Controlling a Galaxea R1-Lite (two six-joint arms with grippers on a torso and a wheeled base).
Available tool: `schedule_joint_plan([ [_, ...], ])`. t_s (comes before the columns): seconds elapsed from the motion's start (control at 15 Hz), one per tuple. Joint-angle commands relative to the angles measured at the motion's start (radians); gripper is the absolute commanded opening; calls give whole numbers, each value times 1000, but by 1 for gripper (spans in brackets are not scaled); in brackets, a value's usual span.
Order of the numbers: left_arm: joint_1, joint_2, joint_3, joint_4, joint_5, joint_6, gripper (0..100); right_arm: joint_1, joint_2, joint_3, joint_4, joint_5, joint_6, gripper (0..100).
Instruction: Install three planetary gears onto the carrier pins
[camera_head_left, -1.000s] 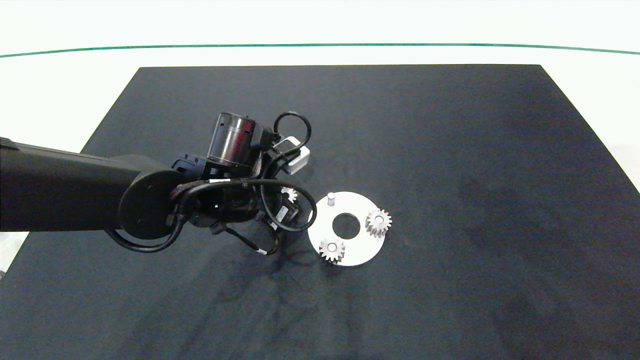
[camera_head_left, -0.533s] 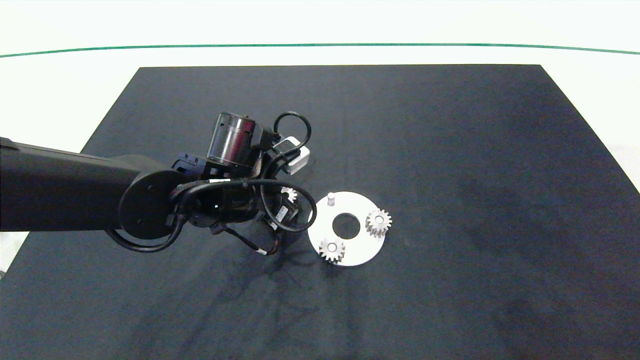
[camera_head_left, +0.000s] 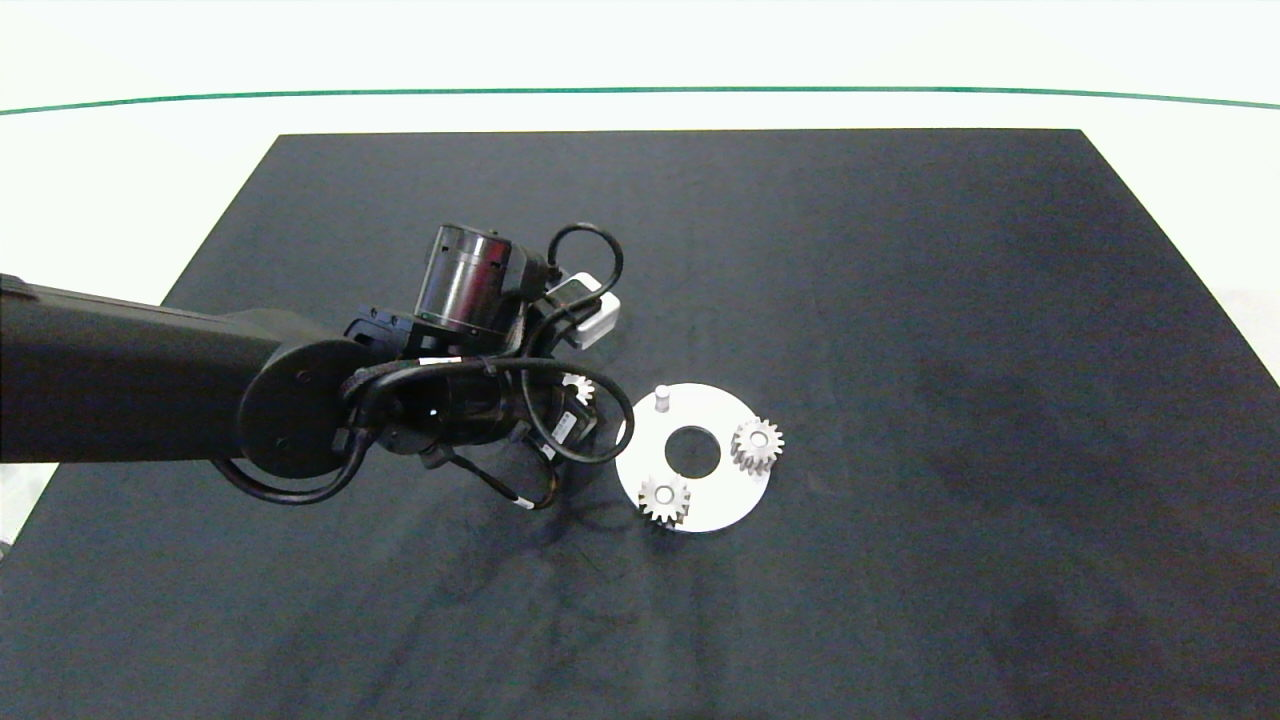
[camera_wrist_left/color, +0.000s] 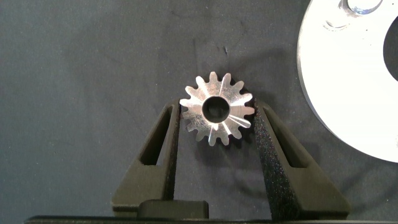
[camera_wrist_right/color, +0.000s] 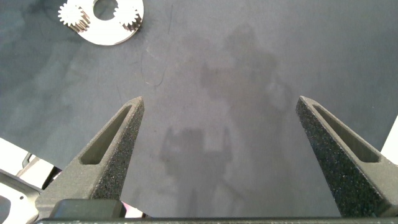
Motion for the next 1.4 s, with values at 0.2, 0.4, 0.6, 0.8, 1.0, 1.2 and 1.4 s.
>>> schedule_joint_plan([
  [0.2,-3,0,-6,-1,1,2,6,1,0,2,5,-2,-2,100],
  [0.4,-1,-2,-2,1,1,-3,0,1,0,2,4,-2,-2,100],
  [0.6,2,-11,6,-1,1,-1,0,1,-2,2,4,-2,-3,100],
  [0.8,-6,-33,-17,1,-1,5,0,1,-2,-6,5,-2,-3,100],
  [1.0,-6,-43,-48,50,-1,3,0,1,0,-7,4,-2,-5,100],
  [1.2,-6,-46,-41,51,1,3,0,1,-2,-7,5,-2,-5,100],
  [1.4,-6,-42,-45,51,1,2,0,1,-2,-6,5,-2,-5,100],
])
